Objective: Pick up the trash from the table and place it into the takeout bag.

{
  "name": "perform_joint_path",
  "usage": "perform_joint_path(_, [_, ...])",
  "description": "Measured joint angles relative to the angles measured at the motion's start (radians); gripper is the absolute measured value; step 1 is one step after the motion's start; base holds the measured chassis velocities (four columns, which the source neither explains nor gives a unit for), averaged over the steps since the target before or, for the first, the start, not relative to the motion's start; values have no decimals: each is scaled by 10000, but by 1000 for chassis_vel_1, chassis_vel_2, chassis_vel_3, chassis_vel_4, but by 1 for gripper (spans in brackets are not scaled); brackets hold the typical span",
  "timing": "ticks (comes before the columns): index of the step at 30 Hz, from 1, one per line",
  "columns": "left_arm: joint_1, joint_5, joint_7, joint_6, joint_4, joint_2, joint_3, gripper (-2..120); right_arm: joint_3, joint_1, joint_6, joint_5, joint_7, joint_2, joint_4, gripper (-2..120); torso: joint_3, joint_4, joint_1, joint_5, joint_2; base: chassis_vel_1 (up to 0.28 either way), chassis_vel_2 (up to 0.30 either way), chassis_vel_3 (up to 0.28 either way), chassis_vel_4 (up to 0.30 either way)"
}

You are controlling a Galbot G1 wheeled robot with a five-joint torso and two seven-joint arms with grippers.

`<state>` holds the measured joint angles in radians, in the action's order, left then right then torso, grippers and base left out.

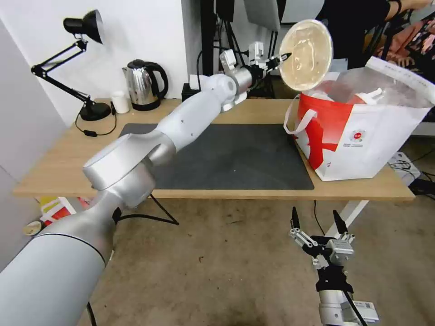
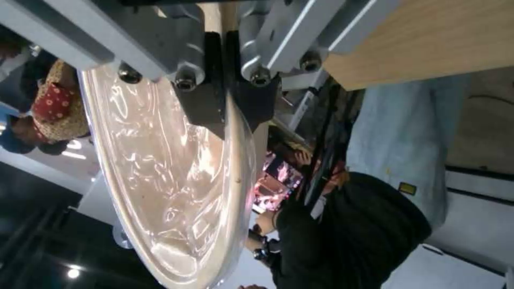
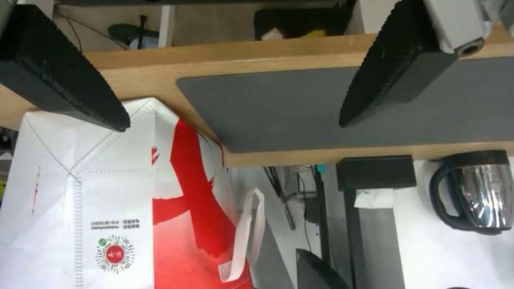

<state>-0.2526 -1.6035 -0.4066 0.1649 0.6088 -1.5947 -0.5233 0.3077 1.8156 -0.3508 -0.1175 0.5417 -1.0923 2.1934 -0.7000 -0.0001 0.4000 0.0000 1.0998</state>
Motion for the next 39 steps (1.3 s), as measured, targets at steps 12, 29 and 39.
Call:
perform_joint_path(12, [47,82,-26,60,6,-3,5,0,0,0,0,0,0,0,0,100,0,2,0,0,0,0,0,0,0])
perform_joint_path(29, [50,295,-763,863,218,-4,-847,0,0,0,0,0,0,1,0,100,1,2,0,0,1,0,0,0,0])
perform_joint_path(39, [63,562,-1013,1090,104,-7,-1339,0,0,0,0,0,0,0,0,100,1,0,0,0,1,0,0,0,0])
